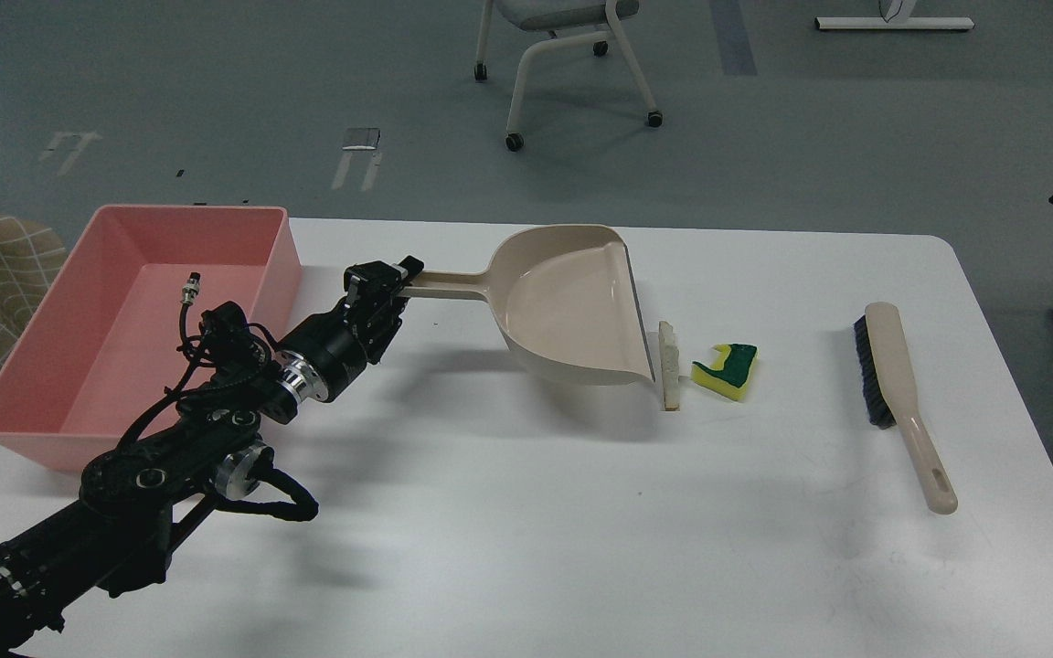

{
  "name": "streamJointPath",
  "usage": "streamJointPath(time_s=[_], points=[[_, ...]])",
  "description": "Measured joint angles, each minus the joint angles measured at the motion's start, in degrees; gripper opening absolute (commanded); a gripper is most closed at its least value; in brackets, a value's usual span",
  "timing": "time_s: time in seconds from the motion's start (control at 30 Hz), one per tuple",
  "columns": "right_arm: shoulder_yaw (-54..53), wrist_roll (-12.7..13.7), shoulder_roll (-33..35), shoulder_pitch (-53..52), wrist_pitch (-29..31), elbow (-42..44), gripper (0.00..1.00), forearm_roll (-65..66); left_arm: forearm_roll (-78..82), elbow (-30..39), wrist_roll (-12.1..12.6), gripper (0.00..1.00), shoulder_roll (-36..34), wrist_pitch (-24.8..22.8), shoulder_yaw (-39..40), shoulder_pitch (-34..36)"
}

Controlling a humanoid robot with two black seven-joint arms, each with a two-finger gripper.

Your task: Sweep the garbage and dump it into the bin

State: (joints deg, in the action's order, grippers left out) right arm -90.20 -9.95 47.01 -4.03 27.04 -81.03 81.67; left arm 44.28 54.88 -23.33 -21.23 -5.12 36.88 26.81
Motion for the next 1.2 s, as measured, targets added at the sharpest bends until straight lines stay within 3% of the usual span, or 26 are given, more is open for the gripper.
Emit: streamJointPath(time_s=[0.23,0.53,1.2], points=[[1.43,-0.17,0.51,5.57,0.01,-1.11,0.86,2.24,0.27,0.13,-0.77,0.03,0.39,-0.15,-1.87,0.06],[1.75,0.03,-4.99,7.07,-1.77,0.77,0.72,15.53,7.12,-0.18,-1.87,0.03,1.23,1.26,-2.31,-0.67],[11.66,0.96,-9.18,7.15,-3.04,1.51,0.71,17.60,7.40,-1.00,-3.82,0.03,1.60,2.49,-4.27,-0.97]])
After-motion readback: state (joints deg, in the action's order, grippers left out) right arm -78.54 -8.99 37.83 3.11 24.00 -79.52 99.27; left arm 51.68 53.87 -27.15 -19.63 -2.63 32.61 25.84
